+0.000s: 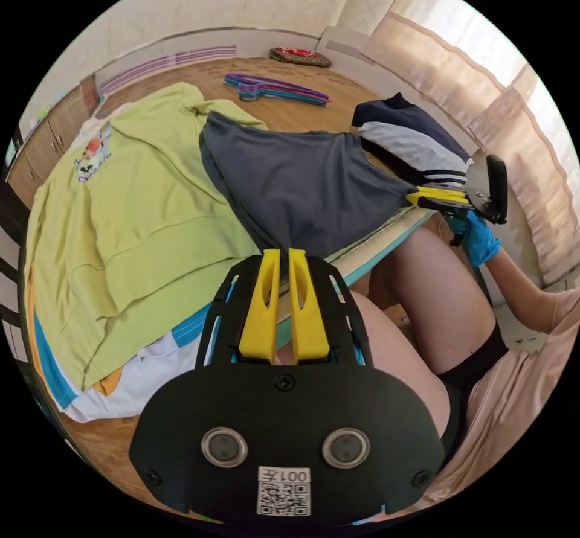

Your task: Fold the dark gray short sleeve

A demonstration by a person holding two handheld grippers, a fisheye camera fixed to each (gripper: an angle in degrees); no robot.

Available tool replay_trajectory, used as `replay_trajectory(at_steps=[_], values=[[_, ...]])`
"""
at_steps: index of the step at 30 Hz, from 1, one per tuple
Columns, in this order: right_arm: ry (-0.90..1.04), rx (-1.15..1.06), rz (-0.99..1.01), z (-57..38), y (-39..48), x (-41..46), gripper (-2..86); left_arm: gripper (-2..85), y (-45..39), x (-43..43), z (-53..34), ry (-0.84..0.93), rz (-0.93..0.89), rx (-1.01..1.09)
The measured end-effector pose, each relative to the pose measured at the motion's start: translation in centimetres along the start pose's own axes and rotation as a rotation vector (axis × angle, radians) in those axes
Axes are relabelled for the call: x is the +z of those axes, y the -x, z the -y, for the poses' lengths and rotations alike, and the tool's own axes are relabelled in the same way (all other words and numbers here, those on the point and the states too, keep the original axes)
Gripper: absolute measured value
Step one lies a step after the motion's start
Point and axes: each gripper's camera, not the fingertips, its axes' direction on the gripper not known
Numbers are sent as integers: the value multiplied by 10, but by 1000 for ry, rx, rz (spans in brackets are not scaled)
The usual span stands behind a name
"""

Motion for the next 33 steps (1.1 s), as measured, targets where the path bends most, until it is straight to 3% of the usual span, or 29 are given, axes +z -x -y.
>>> replay_trajectory(at_steps=[4, 9, 19, 33], values=[[-30, 30, 29, -18, -13, -26, 12, -11, -1, -25, -24, -82, 4, -20], [83, 29, 26, -39, -7, -1, 9, -16, 5, 1, -49, -2, -11, -88], [-58, -167, 84, -54, 33, -99, 8, -16, -14, -81, -97, -185, -98, -51], [290, -343, 385, -135, 108, -148, 7, -16, -105, -106, -211, 176, -239, 186]])
